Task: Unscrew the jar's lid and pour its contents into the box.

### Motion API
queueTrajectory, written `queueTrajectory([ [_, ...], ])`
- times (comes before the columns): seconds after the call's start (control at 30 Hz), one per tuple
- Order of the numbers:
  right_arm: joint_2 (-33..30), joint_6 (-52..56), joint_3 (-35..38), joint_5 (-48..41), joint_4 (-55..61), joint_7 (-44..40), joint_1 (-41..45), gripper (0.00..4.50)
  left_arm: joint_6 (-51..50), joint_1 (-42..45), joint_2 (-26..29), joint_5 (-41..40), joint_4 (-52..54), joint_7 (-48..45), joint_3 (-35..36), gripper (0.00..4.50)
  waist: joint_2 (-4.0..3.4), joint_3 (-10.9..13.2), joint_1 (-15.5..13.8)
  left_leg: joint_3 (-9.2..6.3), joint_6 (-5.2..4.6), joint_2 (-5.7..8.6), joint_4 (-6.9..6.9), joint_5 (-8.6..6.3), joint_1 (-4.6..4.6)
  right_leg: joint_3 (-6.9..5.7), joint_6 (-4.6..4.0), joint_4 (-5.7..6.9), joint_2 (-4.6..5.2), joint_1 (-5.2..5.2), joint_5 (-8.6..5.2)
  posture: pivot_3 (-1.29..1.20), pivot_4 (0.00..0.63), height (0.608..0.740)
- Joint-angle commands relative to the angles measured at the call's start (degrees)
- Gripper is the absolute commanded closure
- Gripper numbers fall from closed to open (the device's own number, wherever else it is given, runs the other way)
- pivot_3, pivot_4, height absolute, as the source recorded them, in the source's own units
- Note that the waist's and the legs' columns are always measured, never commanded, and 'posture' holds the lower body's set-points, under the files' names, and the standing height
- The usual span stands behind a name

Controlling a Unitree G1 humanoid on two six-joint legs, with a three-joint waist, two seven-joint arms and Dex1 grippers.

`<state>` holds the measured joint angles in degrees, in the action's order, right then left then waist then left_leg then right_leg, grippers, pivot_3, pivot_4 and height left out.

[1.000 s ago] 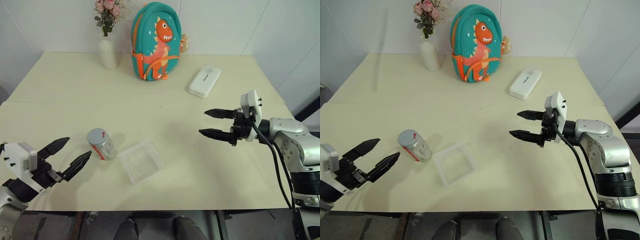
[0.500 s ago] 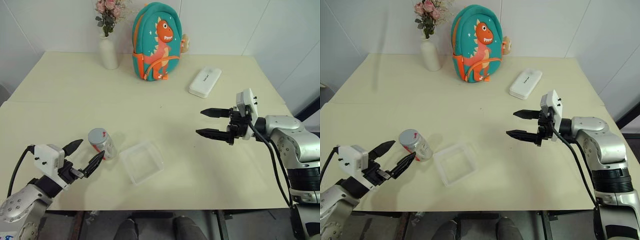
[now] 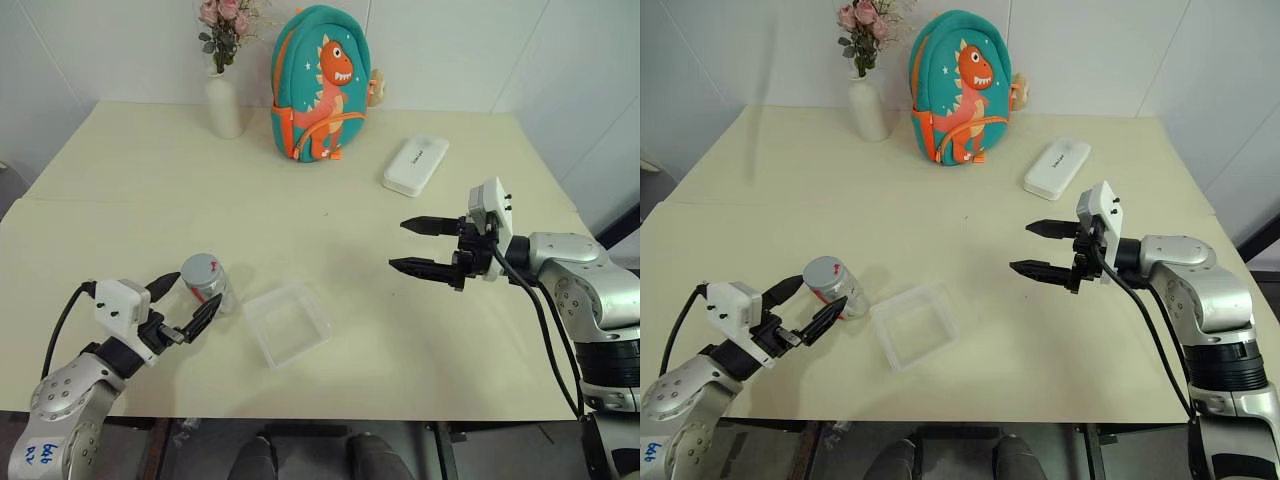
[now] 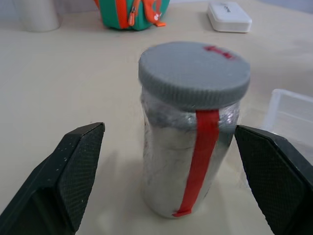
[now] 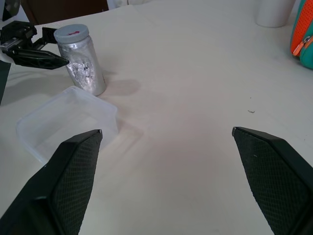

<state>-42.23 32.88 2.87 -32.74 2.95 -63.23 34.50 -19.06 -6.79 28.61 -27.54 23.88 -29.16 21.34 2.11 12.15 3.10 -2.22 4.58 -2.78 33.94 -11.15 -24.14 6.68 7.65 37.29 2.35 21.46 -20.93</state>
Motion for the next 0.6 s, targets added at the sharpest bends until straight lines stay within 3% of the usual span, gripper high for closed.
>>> queueTrajectory([
  [0.03,-0.6,-0.3,1.9,-0.6,2.2,0.3,0.0,0.0,1.8,1.6,-0.7,1.2,-0.7,0.5,-1.1,0.01,0.0,0.0,0.0,0.0,0.0,0.0,0.0,0.0,0.0,0.0,0.0,0.0,0.0,-0.01,0.0,0.0,0.15,0.74],
  [0.5,-1.6,0.2,2.3,-0.5,3.1,1.2,-0.4,0.0,4.5,6.6,-2.6,2.5,-4.5,-0.7,-5.5,0.01,0.0,0.0,0.0,-0.01,0.01,-0.01,0.03,0.0,0.0,0.0,0.03,0.07,-0.01,0.0,0.02,0.0,0.15,0.74],
  [0.6,-1.7,0.2,2.4,-0.5,3.0,1.3,-0.2,0.0,4.2,6.8,-2.7,2.1,-4.7,-0.7,-5.2,0.57,0.0,0.0,0.0,-0.01,0.01,-0.01,0.03,0.0,0.01,0.0,0.03,0.07,-0.02,0.0,0.02,0.0,0.15,0.74],
])
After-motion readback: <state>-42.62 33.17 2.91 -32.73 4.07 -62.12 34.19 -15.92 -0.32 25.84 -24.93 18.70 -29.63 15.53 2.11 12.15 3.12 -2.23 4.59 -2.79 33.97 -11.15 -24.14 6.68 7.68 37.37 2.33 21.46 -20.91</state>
